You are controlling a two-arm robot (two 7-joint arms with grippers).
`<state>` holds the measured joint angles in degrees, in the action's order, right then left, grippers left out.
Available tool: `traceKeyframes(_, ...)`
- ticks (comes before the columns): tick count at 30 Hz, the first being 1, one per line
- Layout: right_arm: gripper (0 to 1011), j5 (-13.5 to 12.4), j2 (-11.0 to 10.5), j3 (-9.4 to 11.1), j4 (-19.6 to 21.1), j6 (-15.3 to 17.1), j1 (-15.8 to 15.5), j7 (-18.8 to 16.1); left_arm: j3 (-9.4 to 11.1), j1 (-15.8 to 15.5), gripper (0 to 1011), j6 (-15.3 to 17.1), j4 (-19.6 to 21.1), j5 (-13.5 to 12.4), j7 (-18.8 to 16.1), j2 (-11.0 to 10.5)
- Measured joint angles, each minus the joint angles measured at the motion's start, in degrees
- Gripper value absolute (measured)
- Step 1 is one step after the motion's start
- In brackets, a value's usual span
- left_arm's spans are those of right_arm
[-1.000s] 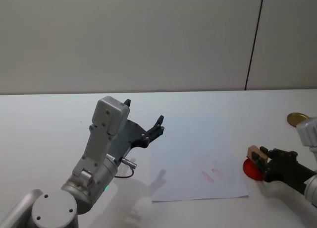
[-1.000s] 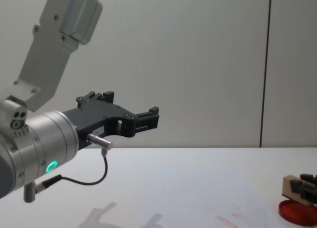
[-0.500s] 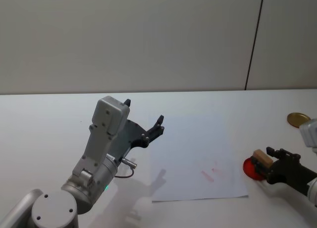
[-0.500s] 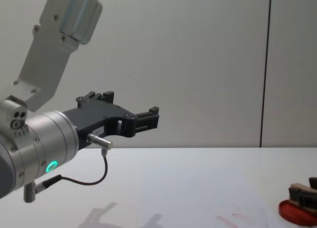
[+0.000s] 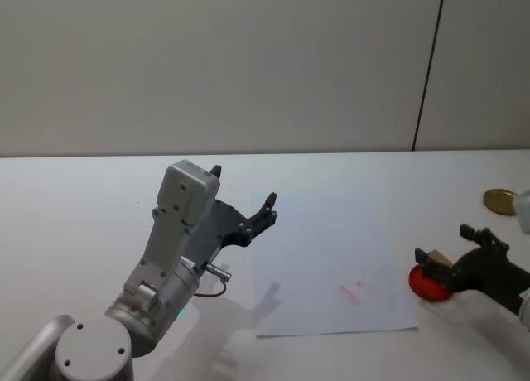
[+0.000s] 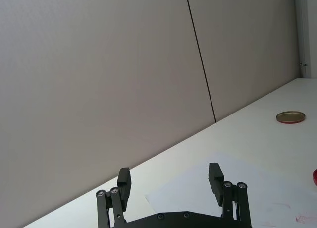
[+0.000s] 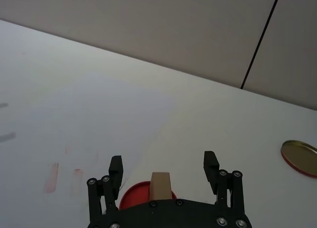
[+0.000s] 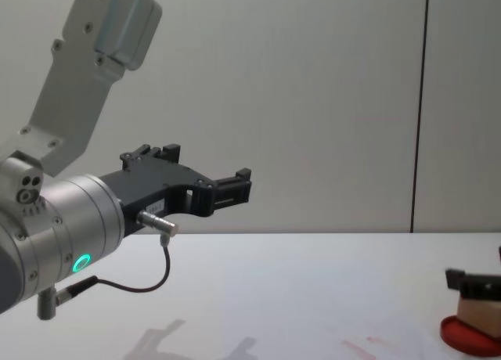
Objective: Use the one hand to pick up the stamp and affix it onto the A4 paper.
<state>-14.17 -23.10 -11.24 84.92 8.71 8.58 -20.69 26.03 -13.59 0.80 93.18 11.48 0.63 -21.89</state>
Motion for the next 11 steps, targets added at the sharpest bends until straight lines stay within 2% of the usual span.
traceKeyframes(1,996,-0.1,0.0,0.1,0.4,-0.3,0.0,0.2,0.0,0.0,993,0.0,0.0,0.0,0.0,0.0)
traceKeyframes(2,1001,-0.2,0.0,0.1,0.5,-0.5,0.0,0.4,0.0,0.0,993,0.0,0.0,0.0,0.0,0.0)
traceKeyframes(11,1001,-0.9,0.0,0.3,1.7,-1.6,0.1,1.4,0.0,0.0,993,0.0,0.0,0.0,0.0,0.0)
